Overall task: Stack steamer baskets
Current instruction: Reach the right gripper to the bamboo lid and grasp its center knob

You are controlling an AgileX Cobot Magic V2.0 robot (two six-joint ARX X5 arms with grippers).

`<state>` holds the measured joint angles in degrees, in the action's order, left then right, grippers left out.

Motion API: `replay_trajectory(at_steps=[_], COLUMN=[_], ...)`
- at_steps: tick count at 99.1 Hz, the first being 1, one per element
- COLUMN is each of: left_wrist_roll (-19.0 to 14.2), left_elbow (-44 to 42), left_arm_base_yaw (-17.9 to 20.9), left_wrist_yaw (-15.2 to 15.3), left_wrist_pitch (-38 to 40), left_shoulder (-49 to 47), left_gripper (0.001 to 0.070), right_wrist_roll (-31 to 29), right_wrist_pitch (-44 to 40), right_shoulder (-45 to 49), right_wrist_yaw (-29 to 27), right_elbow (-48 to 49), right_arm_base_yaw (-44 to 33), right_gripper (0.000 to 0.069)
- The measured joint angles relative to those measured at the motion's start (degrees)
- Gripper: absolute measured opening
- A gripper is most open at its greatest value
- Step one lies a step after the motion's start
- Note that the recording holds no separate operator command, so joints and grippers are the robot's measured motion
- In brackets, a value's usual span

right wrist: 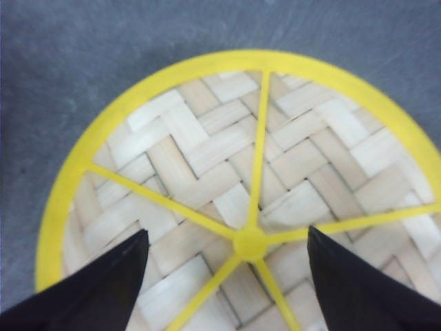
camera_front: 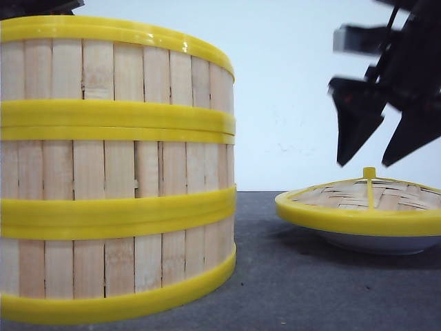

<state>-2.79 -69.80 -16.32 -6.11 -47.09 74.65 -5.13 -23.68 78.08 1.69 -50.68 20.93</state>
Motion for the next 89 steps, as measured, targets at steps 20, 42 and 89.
replay_trajectory(at_steps=[20,42,89], left_wrist_roll=[0.02,0.04,0.13], left_elbow=[0.00,0.00,-0.04], left_arm_base_yaw=[0.96,5.20,12.17], left_wrist_yaw=[1.20,9.38,12.04], left_wrist_pitch=[1.40,2.23,-0.94], left_shoulder=[-3.21,-10.51,-14.67], left_gripper=[0.0274,0.0274,0.0274], right_wrist_roll=[0.44,0.68,0.68], right_wrist_pitch=[1.22,1.77,3.98], right_shoulder=[2.25,2.75,3.15], right_wrist_yaw=[-0.44,-0.59,-0.11], right_elbow=[-0.07,-0.20,-0.20], right_arm_base_yaw=[-0.07,-0.07,0.02], right_gripper=[0.0389,0.0374,0.0118])
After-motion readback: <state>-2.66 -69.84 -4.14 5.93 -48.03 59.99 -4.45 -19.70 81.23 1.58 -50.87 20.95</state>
